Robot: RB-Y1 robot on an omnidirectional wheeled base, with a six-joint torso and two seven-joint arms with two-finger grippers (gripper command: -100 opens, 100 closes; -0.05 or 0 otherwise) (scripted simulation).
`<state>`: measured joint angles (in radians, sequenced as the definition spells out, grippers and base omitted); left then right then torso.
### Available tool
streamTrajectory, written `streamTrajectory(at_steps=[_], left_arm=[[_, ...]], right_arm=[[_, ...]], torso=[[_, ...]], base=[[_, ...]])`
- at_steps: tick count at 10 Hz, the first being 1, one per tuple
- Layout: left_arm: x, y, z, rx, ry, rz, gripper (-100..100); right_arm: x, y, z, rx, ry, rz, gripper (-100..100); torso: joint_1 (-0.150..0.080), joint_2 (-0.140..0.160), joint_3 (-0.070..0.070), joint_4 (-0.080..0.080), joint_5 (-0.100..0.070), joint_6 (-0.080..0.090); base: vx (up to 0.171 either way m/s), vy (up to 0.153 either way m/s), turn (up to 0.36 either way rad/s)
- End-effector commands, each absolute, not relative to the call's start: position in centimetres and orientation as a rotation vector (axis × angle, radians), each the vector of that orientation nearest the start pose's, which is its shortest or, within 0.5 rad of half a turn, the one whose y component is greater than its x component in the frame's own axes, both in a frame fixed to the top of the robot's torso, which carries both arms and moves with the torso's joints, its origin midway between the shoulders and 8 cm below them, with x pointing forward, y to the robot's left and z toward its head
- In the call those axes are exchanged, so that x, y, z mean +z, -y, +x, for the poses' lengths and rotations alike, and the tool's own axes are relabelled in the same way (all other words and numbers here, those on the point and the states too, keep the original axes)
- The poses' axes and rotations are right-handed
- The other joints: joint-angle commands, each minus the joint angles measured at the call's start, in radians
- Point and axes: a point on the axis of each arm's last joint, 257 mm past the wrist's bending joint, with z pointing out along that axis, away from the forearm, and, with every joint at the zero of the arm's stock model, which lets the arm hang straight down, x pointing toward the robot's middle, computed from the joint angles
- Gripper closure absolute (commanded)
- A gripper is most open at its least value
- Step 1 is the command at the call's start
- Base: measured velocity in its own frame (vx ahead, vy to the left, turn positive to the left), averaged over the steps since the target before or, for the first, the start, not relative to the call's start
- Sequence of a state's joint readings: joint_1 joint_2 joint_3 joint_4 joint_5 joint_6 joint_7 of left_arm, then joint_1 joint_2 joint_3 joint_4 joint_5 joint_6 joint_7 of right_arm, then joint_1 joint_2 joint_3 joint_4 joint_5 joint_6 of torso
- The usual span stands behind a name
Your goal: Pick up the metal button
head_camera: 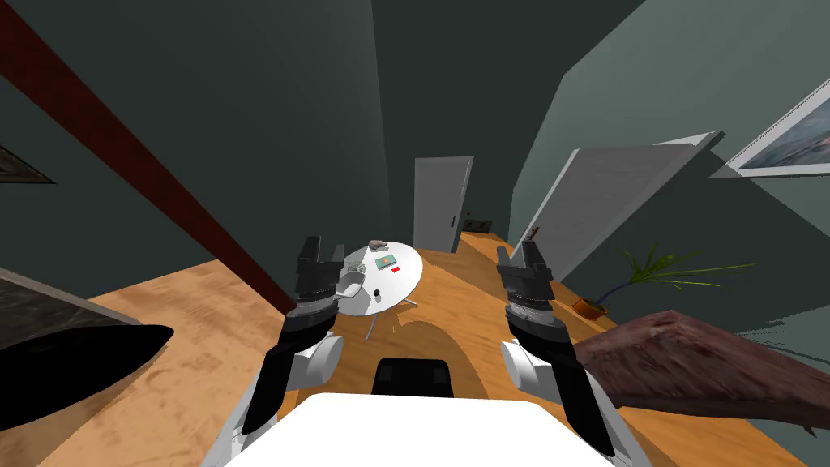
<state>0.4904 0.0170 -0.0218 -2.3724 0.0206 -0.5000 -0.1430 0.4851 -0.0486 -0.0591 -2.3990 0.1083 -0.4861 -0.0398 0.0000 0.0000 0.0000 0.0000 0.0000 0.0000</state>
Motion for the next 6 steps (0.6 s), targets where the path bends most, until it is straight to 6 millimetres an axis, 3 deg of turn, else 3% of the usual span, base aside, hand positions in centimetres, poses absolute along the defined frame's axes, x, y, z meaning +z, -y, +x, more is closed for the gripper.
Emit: streamTrajectory(at_steps=[1,6], left_arm=[[5.0,-26.4,33.3,-1.244,-0.632,-0.536,-100],[-2.6,-26.2,35.6,-1.294,-0.821,-0.628,-100]], right_arm=[[7.7,26.9,32.1,1.241,-0.621,0.467,0],[7.7,26.9,32.1,1.241,-0.621,0.467,0]], torso=[[0.0,0.0,0.0,0.0,0.0,0.0],[0.002,0.005,0.003,0.001,0.0,0.0]], base=[[-0.032,0.006,-0.173],[-0.065,0.015,-0.259]])
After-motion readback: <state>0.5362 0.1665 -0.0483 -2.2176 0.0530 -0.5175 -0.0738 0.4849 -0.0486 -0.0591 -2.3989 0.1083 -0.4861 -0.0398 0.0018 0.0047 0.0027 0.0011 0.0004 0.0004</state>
